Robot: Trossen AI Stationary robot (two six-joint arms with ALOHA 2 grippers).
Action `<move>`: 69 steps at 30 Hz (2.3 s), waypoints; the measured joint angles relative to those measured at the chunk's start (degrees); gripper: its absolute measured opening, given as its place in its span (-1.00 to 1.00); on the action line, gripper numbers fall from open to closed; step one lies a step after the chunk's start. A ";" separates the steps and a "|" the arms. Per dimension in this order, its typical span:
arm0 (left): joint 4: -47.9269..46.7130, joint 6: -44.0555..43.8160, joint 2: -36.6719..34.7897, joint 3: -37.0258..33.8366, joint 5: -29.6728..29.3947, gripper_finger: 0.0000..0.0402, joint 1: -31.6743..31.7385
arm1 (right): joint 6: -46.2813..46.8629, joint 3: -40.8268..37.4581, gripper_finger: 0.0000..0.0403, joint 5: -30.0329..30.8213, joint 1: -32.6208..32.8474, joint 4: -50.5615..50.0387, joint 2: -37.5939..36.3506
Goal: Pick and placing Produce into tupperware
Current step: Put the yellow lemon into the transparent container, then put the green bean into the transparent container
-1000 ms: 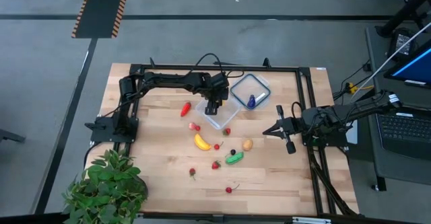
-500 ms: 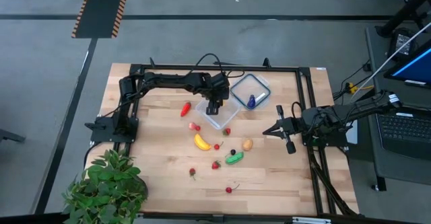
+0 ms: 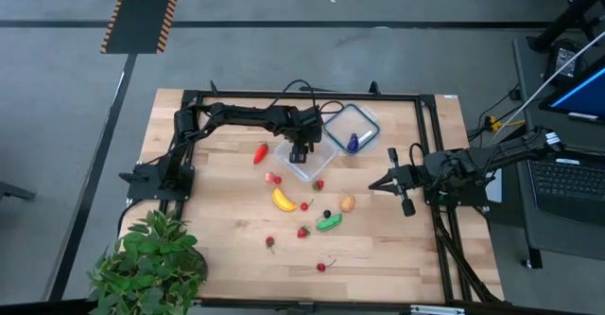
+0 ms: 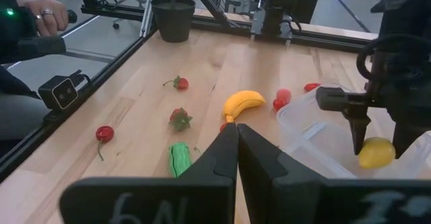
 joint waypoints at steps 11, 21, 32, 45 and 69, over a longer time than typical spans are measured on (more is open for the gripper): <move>-0.10 0.11 -0.28 0.00 -0.09 0.01 -0.30 | -0.02 0.00 -0.93 0.00 0.00 -0.20 0.02; -0.73 -2.03 -0.31 0.00 -2.87 0.54 -1.32 | 0.00 0.00 -0.93 0.00 0.00 -0.22 0.00; -10.02 -1.42 -3.44 0.55 -7.81 0.57 -3.77 | -0.15 0.00 -0.93 0.00 0.00 -0.21 0.06; -10.56 -9.01 -16.78 3.02 -6.77 0.55 -6.42 | 0.04 0.00 -0.93 0.00 0.00 0.11 1.16; 34.56 -21.55 -51.66 -44.81 -12.09 0.56 -26.88 | 0.07 0.00 -0.93 0.15 5.25 4.63 4.10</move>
